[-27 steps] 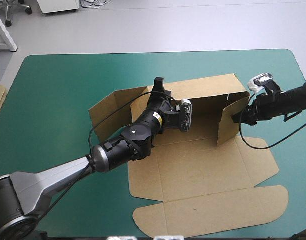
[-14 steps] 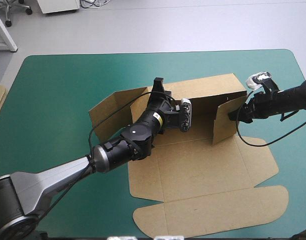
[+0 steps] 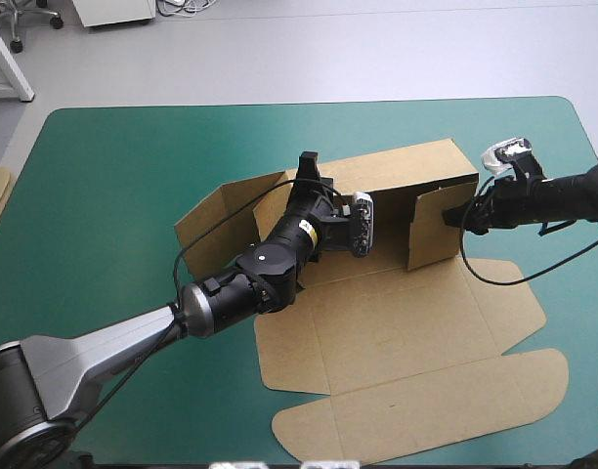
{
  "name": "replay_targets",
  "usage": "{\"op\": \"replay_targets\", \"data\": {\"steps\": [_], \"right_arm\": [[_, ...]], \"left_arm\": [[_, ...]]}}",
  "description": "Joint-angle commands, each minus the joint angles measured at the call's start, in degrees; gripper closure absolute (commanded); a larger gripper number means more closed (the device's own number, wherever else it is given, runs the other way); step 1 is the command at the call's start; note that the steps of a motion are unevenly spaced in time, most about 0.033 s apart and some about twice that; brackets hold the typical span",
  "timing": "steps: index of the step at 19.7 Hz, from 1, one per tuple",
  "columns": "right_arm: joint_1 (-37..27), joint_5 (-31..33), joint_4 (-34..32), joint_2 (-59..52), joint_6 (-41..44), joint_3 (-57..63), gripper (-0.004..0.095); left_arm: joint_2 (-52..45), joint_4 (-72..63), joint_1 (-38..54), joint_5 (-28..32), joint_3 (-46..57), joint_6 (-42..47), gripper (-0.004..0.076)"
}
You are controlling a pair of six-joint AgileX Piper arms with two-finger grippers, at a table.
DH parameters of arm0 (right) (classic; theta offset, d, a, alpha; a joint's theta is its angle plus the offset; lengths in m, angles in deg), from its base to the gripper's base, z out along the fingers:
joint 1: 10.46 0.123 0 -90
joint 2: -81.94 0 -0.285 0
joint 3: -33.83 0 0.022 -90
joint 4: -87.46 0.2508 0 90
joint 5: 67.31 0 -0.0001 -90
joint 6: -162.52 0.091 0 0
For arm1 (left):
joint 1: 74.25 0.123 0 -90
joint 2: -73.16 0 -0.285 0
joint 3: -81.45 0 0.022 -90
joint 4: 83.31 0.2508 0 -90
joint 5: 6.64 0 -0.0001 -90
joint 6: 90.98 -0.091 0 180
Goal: Fold the box
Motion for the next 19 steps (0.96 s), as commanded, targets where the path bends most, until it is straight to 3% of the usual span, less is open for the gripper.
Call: {"op": "replay_targets", "data": {"steps": [1,7,10,15,19], "right_arm": [[0.12,-4.22,10.66,-2.60,-6.89,3.72,0.0347],[0.12,-10.13,18.57,-2.60,-20.94,9.01,0.0388],[0.12,-11.20,23.51,-2.60,-22.64,9.01,0.0399],[0.12,-14.76,24.46,-2.60,-26.41,9.01,0.0401],[0.12,-13.95,26.54,-2.60,-28.27,9.01,0.0491]], "left_arm": [[-2.55,2.03,-0.22,1.86,-1.56,0.95,0.0734],[-2.55,2.03,-0.22,1.86,-1.56,0.95,0.0734],[-2.55,2.03,-0.22,1.86,-1.56,0.95,0.0734],[-2.55,2.03,-0.22,2.24,-1.56,0.95,0.0734],[-2.55,2.03,-0.22,2.24,-1.56,0.95,0.0734]]}}
